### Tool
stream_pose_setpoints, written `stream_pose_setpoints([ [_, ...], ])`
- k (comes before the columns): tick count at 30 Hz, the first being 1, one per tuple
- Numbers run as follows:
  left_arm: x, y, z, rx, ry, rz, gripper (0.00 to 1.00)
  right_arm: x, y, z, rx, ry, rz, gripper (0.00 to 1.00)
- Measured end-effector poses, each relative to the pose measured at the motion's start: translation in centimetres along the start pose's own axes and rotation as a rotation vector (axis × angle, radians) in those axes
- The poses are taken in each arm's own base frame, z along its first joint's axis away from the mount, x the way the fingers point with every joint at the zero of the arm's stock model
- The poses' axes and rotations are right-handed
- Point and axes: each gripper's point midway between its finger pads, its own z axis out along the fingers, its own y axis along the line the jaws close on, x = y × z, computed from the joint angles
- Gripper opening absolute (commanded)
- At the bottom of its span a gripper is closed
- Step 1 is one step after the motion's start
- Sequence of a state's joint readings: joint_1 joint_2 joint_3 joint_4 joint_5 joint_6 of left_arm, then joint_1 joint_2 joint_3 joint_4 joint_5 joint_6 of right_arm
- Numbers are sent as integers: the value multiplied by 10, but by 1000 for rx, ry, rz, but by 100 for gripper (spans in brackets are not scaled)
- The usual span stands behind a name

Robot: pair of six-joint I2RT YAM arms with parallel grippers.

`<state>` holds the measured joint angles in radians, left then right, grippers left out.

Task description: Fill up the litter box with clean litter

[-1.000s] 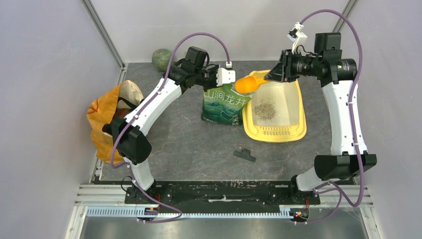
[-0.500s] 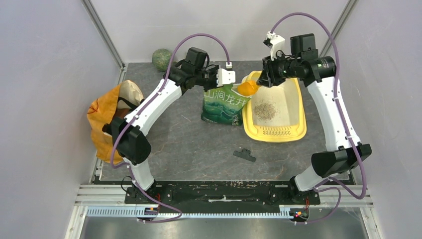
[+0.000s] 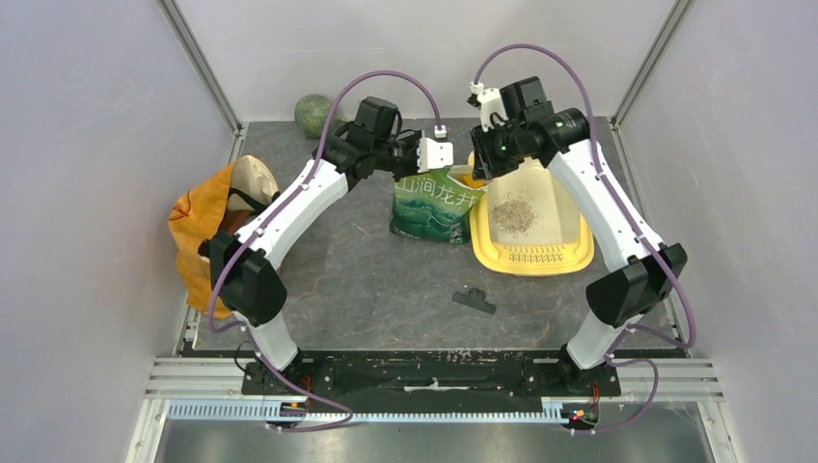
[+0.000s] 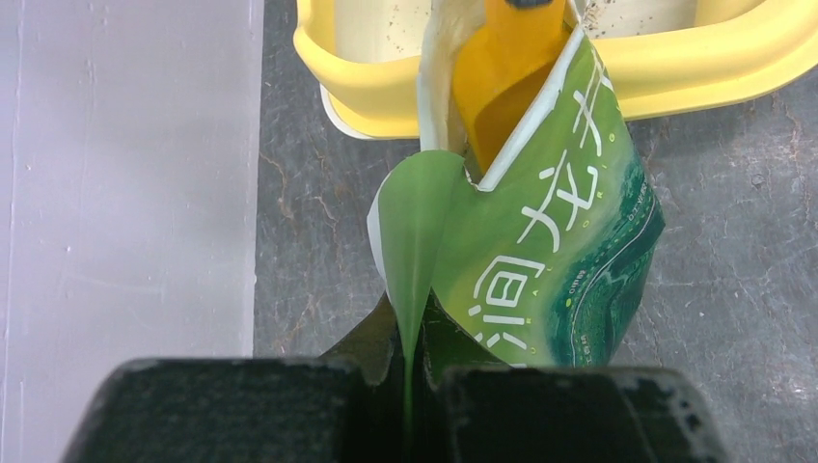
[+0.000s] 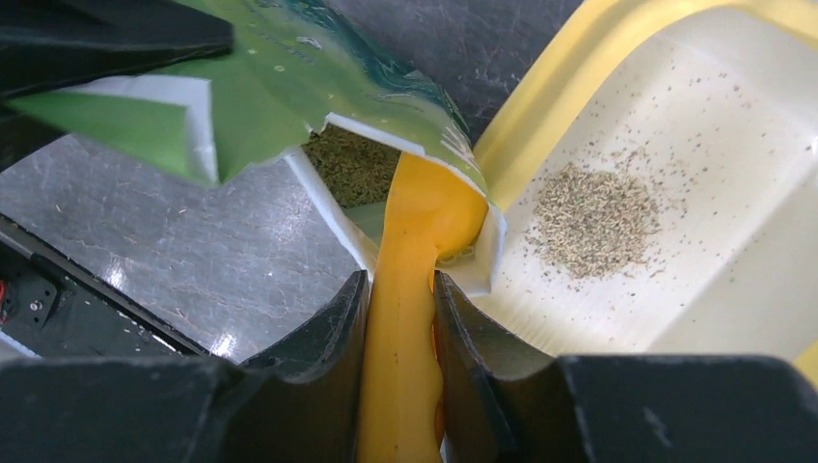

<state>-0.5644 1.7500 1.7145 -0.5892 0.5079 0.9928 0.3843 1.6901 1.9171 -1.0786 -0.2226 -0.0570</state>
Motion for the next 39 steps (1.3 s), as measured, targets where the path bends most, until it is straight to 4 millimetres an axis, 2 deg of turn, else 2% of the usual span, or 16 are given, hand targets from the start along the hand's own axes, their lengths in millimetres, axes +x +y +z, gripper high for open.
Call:
stream_pose_setpoints([
  [5,0,0,0,-2,-1,1,2,9,-3,23,48,58,65,0],
  [10,0,0,0,-5,-4,3,2,15,2,36,88,77,90,0],
  [20,1,-1,0,-3,-3,2,2,25,6,72,53,121,177,0],
  [32,0,-4,5,-6,-11,12,2,32,-2,83,-178,133,374,0],
  [39,3,-7,6,4,-3,5,2,36,5,95,-355,108,529,0],
])
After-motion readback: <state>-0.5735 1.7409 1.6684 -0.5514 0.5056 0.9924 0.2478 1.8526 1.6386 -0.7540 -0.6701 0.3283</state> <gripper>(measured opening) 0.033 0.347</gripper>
